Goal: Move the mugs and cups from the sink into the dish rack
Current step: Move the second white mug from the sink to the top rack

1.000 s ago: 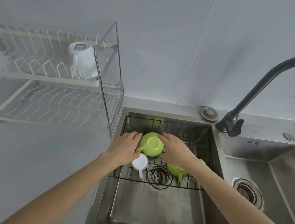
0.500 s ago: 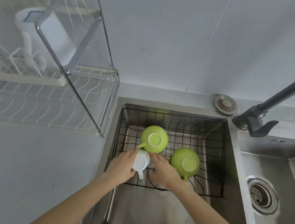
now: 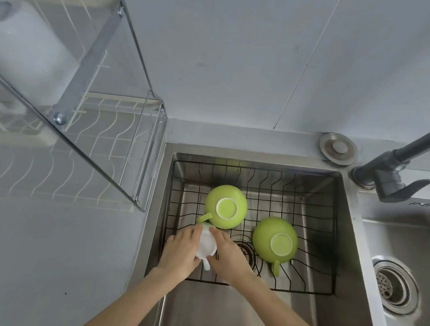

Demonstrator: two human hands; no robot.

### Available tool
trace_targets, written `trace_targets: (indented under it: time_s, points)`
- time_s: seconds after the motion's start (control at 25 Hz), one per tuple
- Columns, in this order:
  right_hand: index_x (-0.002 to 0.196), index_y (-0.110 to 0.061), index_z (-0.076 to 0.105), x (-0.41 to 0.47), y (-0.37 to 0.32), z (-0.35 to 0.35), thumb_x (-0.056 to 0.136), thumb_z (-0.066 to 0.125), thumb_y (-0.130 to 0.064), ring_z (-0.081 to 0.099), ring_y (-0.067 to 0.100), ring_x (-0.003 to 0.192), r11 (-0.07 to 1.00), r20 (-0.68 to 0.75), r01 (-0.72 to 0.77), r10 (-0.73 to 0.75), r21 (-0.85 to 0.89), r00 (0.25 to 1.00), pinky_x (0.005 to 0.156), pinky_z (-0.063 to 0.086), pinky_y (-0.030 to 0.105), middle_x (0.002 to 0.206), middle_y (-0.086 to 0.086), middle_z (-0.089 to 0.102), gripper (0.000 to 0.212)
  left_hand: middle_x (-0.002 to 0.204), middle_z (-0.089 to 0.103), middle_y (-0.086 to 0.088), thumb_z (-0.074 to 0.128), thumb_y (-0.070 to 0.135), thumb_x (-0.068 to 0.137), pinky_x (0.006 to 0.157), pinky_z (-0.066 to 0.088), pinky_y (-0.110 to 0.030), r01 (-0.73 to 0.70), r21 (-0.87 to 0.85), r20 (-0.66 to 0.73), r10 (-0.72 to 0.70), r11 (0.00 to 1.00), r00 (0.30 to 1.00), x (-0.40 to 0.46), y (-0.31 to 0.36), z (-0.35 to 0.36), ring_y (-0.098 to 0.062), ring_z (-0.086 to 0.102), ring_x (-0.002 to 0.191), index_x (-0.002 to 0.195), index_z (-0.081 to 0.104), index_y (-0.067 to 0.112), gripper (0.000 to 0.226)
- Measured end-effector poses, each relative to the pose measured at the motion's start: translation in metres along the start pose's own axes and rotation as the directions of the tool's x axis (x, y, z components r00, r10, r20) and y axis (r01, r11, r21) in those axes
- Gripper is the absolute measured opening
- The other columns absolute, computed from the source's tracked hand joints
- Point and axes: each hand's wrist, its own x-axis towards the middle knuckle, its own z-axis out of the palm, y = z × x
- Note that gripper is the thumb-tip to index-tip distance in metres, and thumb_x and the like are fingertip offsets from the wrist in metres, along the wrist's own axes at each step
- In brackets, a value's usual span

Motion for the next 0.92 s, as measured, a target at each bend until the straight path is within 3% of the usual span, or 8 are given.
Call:
trace_targets:
  time_s: [0.24, 0.56, 0.76, 0.92]
  points:
    - [0.144, -0.016, 0.026, -0.028, -0.008, -0.024, 0.087, 0.053, -0.015, 0.044, 0.028, 0.128, 0.998, 0.009, 0.047, -0.047, -0.037, 0.999, 0.102, 0.042, 0.038, 0.146, 0.008, 0.040, 0.062, 0.144, 0.037, -0.005, 0.054, 0.029, 0.087, 0.101, 0.038, -0.036, -0.091, -0.063, -0.030, 0.089, 0.994, 0.996, -0.024, 0.004, -0.023, -0.022, 0.039, 0.131, 0.142, 0.018, 0.018, 0.067]
    - [0.146, -0.016, 0.020, -0.097, -0.039, -0.054, 0.089, 0.054, -0.019, 0.038, 0.027, 0.132, 0.968, -0.153, 0.171, -0.200, -0.186, 0.968, 0.104, 0.040, 0.038, 0.149, 0.006, 0.034, 0.066, 0.139, 0.038, 0.001, 0.063, 0.035, 0.080, 0.099, 0.042, -0.031, -0.289, -0.205, -0.232, 0.240, 0.935, 0.943, -0.078, 0.012, -0.068, -0.018, 0.040, 0.128, 0.137, 0.028, 0.020, 0.069]
    - [0.147, -0.016, 0.012, -0.141, -0.074, -0.070, 0.086, 0.061, -0.019, 0.029, 0.023, 0.134, 0.883, -0.221, 0.278, -0.377, -0.378, 0.899, 0.107, 0.039, 0.035, 0.149, 0.004, 0.028, 0.078, 0.140, 0.038, 0.003, 0.071, 0.038, 0.074, 0.100, 0.038, -0.022, -0.416, -0.335, -0.353, 0.297, 0.846, 0.888, -0.122, 0.006, -0.104, -0.009, 0.042, 0.121, 0.137, 0.031, 0.020, 0.076]
    - [0.147, -0.018, 0.012, -0.171, -0.113, -0.085, 0.083, 0.061, -0.017, 0.027, 0.019, 0.136, 0.774, -0.180, 0.376, -0.523, -0.509, 0.833, 0.106, 0.037, 0.030, 0.149, 0.000, 0.028, 0.081, 0.133, 0.043, 0.010, 0.073, 0.038, 0.072, 0.095, 0.034, -0.013, -0.529, -0.314, -0.439, 0.374, 0.788, 0.817, -0.154, -0.005, -0.132, -0.002, 0.043, 0.114, 0.134, 0.035, 0.022, 0.074]
